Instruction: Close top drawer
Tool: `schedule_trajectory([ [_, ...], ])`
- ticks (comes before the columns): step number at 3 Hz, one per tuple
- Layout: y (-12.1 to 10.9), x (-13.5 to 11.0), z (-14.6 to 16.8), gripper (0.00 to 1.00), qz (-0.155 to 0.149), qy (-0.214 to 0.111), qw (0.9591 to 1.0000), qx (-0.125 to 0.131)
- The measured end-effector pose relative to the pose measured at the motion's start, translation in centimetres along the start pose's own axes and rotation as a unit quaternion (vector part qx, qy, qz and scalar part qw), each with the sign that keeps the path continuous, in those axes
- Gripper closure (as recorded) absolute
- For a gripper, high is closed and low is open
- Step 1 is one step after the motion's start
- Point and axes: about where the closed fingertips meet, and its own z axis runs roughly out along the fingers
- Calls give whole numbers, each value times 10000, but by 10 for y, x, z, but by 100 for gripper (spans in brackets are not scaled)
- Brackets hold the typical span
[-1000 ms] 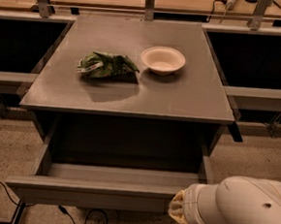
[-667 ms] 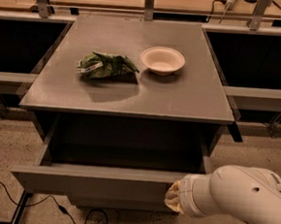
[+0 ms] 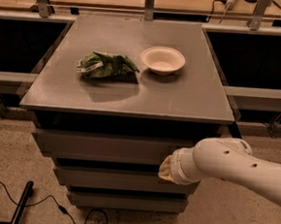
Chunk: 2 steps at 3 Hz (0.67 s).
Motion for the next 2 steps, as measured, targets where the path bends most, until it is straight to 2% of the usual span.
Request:
schedule_trajectory([
  [1, 0, 0, 0, 100, 0, 0, 10000, 0],
  [2, -24, 3, 8, 100, -111, 60, 9997, 207],
])
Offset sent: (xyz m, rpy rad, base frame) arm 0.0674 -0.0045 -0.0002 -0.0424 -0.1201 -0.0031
